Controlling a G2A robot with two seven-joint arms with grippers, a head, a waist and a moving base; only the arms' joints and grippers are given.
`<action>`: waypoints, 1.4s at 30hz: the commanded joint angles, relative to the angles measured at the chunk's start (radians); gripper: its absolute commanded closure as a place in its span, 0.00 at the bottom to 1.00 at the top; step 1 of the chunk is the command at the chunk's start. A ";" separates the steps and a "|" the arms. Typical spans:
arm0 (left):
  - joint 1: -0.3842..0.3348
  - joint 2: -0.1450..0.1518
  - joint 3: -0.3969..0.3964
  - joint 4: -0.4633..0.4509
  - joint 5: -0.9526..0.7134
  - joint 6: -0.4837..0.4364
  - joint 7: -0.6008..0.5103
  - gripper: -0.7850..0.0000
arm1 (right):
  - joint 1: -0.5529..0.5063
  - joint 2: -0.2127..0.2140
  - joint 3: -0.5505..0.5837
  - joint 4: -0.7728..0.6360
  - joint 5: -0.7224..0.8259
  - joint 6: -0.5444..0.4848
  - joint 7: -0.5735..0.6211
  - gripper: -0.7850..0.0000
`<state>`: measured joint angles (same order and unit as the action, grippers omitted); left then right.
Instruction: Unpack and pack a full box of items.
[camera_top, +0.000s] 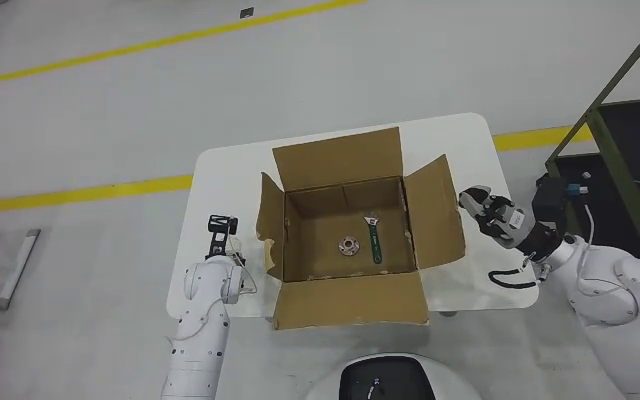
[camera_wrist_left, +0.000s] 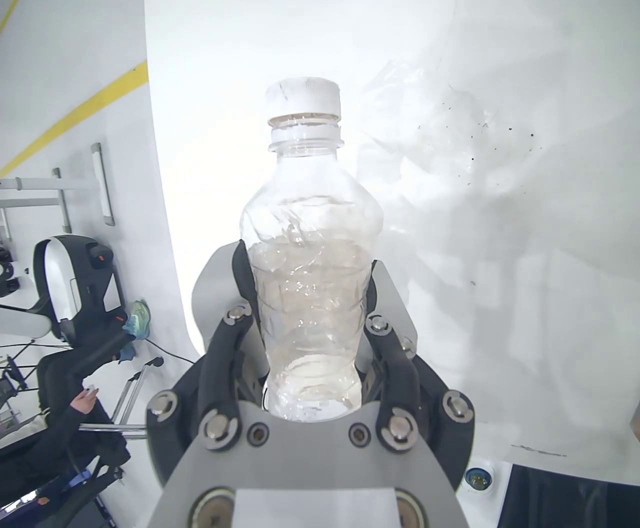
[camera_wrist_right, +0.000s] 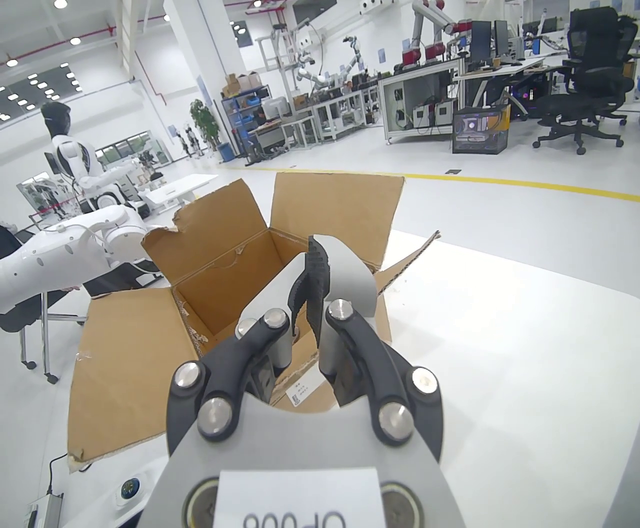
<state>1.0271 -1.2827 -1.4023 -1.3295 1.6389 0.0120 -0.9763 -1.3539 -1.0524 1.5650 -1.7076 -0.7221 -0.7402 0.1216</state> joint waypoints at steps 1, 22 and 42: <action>-0.006 -0.002 0.006 0.018 -0.001 0.001 -0.004 1.00 | 0.004 0.000 -0.002 0.004 0.002 0.000 0.002 1.00; -0.019 -0.008 0.010 0.002 -0.004 0.006 -0.024 0.00 | 0.065 0.003 -0.064 -0.044 0.028 -0.012 0.120 1.00; -0.004 -0.005 -0.016 -0.030 -0.015 0.011 0.010 0.00 | 0.319 -0.027 -0.365 0.000 -0.029 0.141 0.413 1.00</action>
<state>1.0189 -1.2884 -1.4100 -1.3496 1.6270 0.0209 -0.9742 -1.0351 -1.0789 1.2006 -1.7081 -0.7510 -0.5997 0.5351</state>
